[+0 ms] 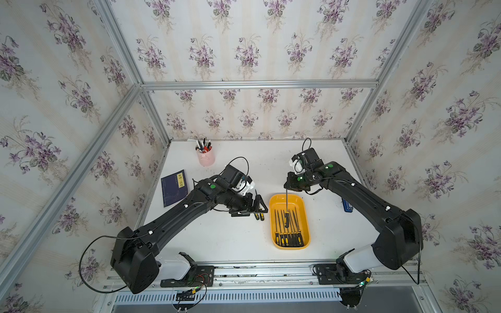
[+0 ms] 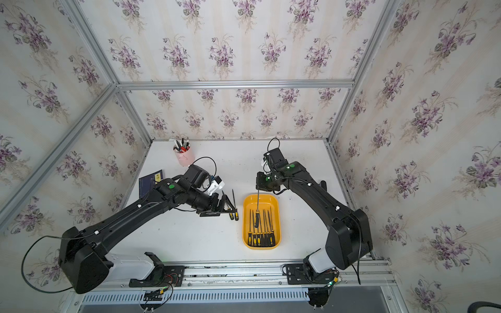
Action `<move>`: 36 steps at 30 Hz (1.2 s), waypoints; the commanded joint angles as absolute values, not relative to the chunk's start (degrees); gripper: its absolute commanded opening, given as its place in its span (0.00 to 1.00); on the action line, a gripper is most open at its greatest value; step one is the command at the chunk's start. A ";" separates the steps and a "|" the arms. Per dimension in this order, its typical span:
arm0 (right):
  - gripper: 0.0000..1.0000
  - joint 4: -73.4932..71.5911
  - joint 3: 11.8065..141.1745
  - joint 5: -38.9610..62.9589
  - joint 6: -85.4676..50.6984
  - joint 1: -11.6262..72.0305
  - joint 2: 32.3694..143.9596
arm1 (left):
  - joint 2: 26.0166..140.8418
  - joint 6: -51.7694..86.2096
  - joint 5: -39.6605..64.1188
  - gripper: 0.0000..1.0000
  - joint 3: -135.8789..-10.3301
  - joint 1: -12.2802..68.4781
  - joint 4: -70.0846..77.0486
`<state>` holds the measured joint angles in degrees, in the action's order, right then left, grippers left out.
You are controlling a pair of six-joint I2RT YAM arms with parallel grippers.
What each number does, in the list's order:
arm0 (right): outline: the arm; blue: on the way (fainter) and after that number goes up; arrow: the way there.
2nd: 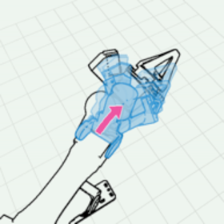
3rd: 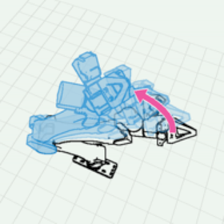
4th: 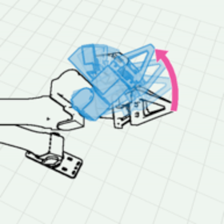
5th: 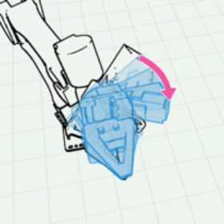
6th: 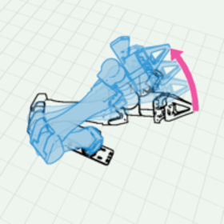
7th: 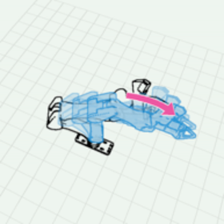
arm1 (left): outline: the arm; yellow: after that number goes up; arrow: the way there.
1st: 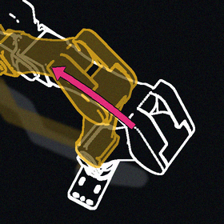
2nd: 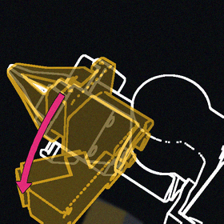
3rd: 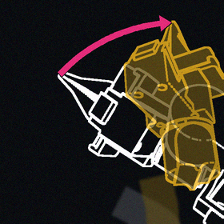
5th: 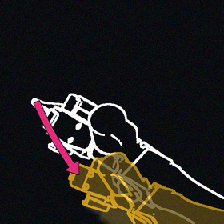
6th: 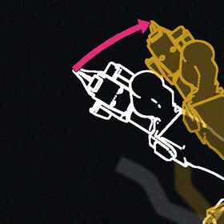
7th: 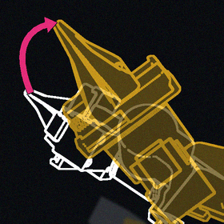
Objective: Put the file tool into the storage box
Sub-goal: Place the file tool in the storage box.
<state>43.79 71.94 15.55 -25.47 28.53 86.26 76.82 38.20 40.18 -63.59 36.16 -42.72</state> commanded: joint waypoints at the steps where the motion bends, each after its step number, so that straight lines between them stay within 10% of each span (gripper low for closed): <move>1: 0.00 48.24 70.22 12.25 -21.84 28.65 87.27 | 77.15 36.96 39.65 1.00 -63.49 35.73 -43.56; 36: 0.00 38.86 56.55 8.70 -22.76 30.36 91.88 | 76.87 37.08 36.39 1.00 -58.03 33.83 -43.41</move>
<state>39.07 56.84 9.65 -22.74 30.35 91.90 76.73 37.91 37.04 -58.26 33.87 -42.83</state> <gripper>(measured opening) 0.070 0.997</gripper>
